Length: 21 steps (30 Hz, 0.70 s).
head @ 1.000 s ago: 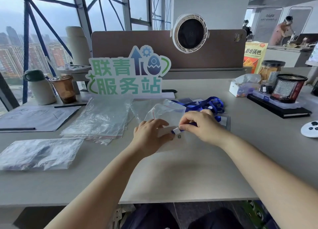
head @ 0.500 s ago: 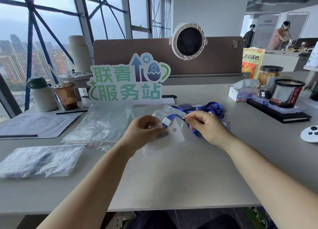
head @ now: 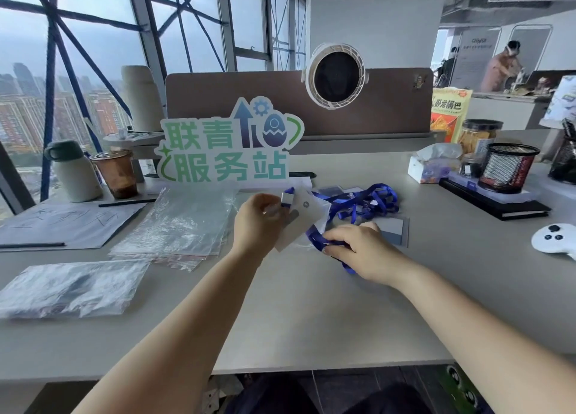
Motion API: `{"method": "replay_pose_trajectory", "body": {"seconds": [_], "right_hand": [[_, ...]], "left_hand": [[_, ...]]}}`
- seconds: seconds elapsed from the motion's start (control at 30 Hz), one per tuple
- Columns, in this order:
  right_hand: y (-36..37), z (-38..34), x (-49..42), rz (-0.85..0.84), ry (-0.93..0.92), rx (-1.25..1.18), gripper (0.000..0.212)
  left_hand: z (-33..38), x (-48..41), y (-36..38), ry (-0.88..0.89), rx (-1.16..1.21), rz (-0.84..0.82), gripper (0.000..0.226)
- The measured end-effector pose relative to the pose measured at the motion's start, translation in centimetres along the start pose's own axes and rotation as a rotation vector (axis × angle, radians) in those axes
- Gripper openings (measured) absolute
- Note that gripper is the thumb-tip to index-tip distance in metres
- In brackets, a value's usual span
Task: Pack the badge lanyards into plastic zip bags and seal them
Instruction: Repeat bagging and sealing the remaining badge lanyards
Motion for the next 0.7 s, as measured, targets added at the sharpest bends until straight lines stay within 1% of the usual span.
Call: {"method": "replay_pose_trajectory", "body": {"seconds": [0.07,0.13,0.17,0.27,0.37,0.47,0.57,0.63,0.7], "right_hand": [[-0.9,-0.8,0.0,0.002,-0.059,0.072,0.019],[-2.1,-1.2,-0.1,0.023,-0.085,0.085,0.017],[-2.7,-1.3,-0.1,0.017,-0.075,0.053,0.015],[-3.9,-1.5,-0.4,-0.071,-0.009,-0.186,0.007],[-4.6,-1.8,-1.4,-0.078,-0.009,-0.245,0.007],[-5.4,-2.2,-2.2,-0.046,-0.023,-0.292,0.008],[-5.8,-2.1,-2.8,-0.012,-0.029,-0.334,0.007],[-5.7,-1.8,-3.1,-0.004,-0.030,-0.399,0.006],[-5.4,-1.3,-3.4,-0.006,-0.008,-0.509,0.005]], "left_hand": [[0.6,0.1,0.2,0.081,-0.152,-0.031,0.028],[1.2,0.3,0.5,0.171,-0.259,-0.070,0.028],[1.5,0.5,0.7,0.210,-0.294,-0.086,0.028],[2.3,1.0,1.0,0.312,-0.369,-0.157,0.025],[3.0,1.4,1.1,0.415,-0.418,-0.264,0.023],[3.0,1.7,1.0,0.462,-0.425,-0.362,0.020],[3.0,1.9,0.8,0.496,-0.364,-0.424,0.015],[3.2,1.8,0.5,0.518,-0.301,-0.458,0.019],[3.4,1.7,0.1,0.496,-0.199,-0.497,0.025]]}}
Point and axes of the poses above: each hand's wrist, its own x-axis away from the middle knuckle, its own y-axis out of the palm, z = x × y, the point moved 4 cm from there along -x, towards the middle knuckle, and after that the axes turned 7 degrees about y, right-handed, at the moved point
